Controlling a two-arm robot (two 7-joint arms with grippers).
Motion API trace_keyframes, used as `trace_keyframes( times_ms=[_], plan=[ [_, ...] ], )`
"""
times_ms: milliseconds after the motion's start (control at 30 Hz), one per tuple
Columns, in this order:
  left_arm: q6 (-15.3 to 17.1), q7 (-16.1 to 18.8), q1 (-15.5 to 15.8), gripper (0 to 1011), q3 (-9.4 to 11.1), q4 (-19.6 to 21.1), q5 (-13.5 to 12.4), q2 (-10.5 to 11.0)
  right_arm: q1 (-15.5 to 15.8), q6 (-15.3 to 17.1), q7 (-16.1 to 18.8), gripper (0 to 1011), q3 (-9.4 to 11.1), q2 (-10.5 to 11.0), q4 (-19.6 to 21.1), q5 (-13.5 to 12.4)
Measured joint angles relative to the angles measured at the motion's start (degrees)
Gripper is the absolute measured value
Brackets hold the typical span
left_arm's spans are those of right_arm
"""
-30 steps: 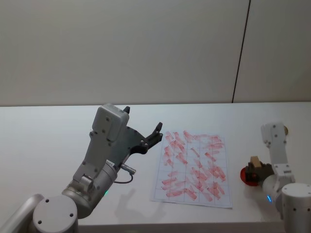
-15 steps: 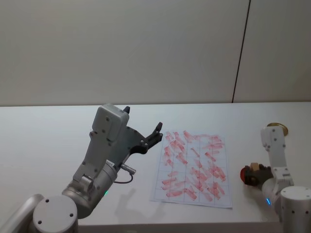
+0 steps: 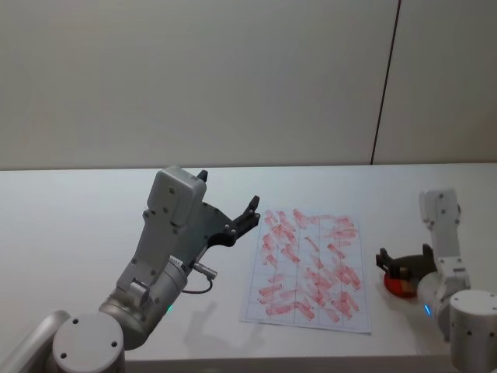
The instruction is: Use the one hand to pick up the stamp and affix it onto the A4 paper.
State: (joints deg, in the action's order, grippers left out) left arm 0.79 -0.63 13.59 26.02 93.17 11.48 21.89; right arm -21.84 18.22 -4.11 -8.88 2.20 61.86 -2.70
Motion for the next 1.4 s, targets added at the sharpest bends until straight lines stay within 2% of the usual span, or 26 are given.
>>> trace_keyframes(
  times_ms=[100, 233, 433, 600, 900, 1400],
  plan=[
    [0.0, 0.0, 0.0, 993, 0.0, 0.0, 0.0, 0.0, 0.7, -0.7, 0.0, 927, 0.1, 0.1, 2.2, -0.1],
    [0.0, 0.0, 0.0, 993, 0.0, 0.0, 0.0, 0.0, 1.6, -1.5, 0.0, 1001, 0.3, 0.4, 4.8, -0.3],
    [0.0, 0.0, 0.0, 993, 0.0, 0.0, 0.0, 0.0, 3.6, -2.9, 0.1, 1001, 0.6, 1.0, 9.1, -0.6],
    [0.0, 0.0, 0.0, 993, 0.0, 0.0, 0.0, 0.0, 6.5, -5.0, 0.8, 1001, 1.3, 2.1, 14.5, -0.9],
    [0.0, 0.0, 0.0, 993, 0.0, 0.0, 0.0, 0.0, 10.1, -7.9, 2.2, 1001, 2.1, 3.7, 20.2, -0.7],
    [0.0, 0.0, 0.0, 993, 0.0, 0.0, 0.0, 0.0, 12.4, -9.6, 3.1, 1001, 2.7, 4.7, 23.8, -0.5]
  ],
)
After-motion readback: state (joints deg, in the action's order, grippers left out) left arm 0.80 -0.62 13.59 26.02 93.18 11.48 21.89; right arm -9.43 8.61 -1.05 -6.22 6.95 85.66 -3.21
